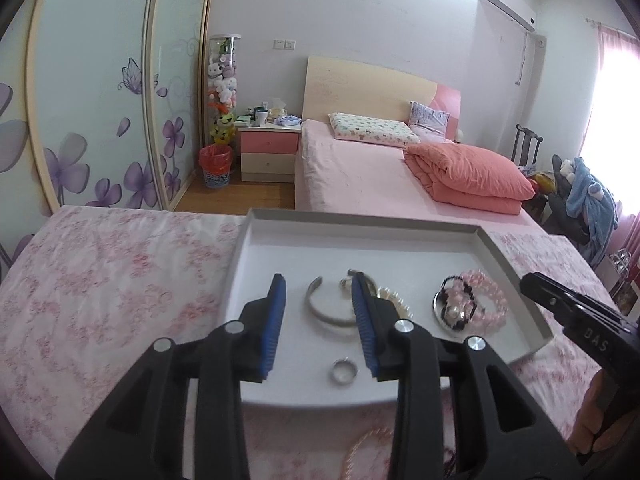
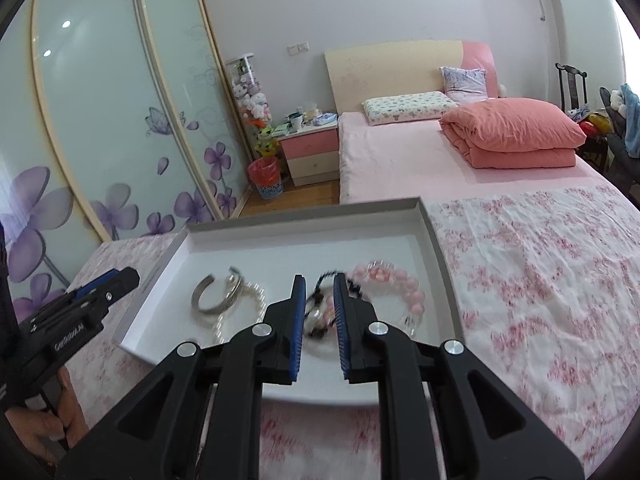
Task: Organize jewelry
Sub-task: 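Open the left tool to drop the ring in the tray while the right tool releases the earring, then grasp the dark red bead strand with the right tool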
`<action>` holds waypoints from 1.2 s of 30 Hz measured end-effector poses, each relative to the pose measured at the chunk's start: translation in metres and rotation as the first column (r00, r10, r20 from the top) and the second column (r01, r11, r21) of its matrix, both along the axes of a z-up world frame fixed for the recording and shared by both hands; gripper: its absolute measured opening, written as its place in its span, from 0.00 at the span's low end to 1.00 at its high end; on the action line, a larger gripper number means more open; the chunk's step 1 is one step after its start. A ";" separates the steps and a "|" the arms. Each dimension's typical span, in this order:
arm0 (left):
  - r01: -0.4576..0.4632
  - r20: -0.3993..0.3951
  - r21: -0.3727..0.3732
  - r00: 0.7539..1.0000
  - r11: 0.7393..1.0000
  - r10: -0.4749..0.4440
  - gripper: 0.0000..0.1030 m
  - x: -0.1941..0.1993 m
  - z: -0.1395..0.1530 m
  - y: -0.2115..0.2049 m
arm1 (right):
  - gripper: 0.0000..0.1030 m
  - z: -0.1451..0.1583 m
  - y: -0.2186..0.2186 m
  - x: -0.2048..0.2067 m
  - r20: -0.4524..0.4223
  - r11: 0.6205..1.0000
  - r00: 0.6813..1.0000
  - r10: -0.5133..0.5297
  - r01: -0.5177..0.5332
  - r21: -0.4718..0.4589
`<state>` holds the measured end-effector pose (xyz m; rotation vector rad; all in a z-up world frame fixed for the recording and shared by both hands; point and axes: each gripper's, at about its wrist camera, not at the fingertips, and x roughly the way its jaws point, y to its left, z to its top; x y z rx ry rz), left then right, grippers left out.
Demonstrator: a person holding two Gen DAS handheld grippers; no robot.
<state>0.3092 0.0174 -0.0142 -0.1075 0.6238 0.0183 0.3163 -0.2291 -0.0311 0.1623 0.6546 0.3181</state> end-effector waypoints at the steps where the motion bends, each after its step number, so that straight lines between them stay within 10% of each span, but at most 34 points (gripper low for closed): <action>1: 0.001 -0.002 0.005 1.000 1.000 -0.001 0.37 -0.003 0.000 0.001 | 0.15 -0.001 0.001 -0.006 -0.005 1.000 1.000 0.007 -0.007 -0.004; 15: 0.056 -0.105 0.013 0.993 0.998 -0.055 0.42 -0.069 -0.030 0.011 | 0.16 -0.038 0.019 -0.072 -0.179 0.989 0.974 0.140 -0.147 -0.022; 18: 0.044 -0.111 0.010 0.993 0.999 -0.043 0.43 -0.074 -0.034 0.016 | 0.49 -0.046 0.034 -0.081 -0.197 0.979 0.963 0.185 -0.197 -0.043; 24: 0.031 -0.115 -0.013 0.993 0.999 -0.032 0.45 -0.083 -0.040 0.024 | 0.51 -0.052 0.055 -0.089 -0.190 0.962 0.954 0.232 -0.254 -0.100; 36: 0.096 -0.151 0.012 0.984 0.995 -0.093 0.45 -0.080 -0.044 0.004 | 0.10 -0.057 0.051 -0.092 -0.189 0.941 0.966 0.174 -0.220 -0.256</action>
